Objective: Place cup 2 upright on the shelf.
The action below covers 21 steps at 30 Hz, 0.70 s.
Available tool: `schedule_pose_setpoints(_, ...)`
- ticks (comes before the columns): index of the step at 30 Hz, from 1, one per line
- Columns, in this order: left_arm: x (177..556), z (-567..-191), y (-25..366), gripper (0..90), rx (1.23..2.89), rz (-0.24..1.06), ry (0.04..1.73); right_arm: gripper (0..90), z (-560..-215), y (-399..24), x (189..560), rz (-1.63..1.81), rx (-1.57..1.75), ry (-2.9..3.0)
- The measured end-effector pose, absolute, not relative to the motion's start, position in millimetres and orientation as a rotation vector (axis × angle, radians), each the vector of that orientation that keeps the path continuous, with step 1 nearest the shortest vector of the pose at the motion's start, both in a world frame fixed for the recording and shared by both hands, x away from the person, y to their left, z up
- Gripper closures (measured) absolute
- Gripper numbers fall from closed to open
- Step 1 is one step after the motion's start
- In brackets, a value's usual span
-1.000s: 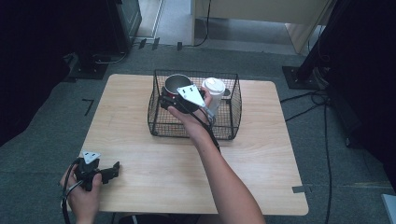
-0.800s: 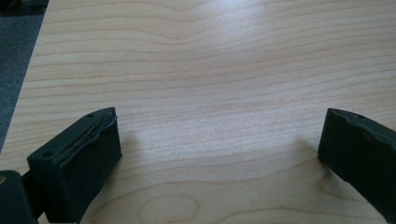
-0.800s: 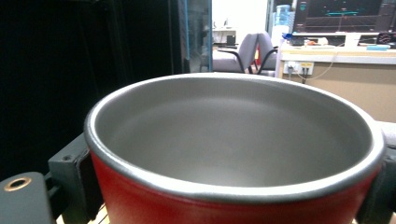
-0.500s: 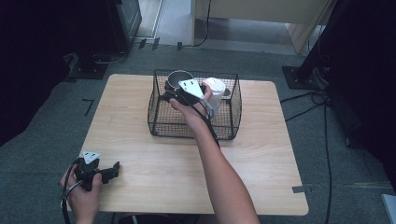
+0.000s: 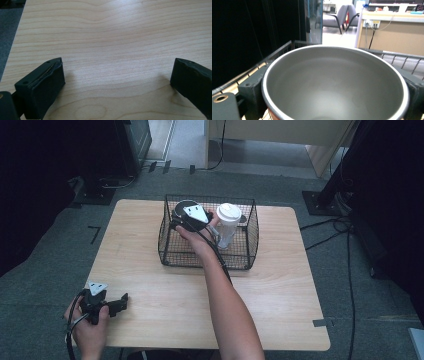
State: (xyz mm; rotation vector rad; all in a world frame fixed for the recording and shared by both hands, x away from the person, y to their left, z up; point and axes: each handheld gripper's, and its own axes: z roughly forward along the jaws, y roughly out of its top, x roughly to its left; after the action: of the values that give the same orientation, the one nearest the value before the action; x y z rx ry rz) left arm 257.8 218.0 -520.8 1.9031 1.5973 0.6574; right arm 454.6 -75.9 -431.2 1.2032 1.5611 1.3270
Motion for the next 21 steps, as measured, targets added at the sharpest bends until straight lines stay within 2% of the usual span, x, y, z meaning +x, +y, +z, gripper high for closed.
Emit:
schedule_pose_setpoints(7, 258, -521, 218, 0.0, 1.903, 0.657, 1.597, 6.7, -446, -73, 461, 1.278, 1.227, 1.622)
schedule_pose_setpoints(21, 258, -521, 218, 0.0, 1.905, 0.657, 1.595, 5.9, -448, -73, 461, 1.266, 1.245, 1.687)
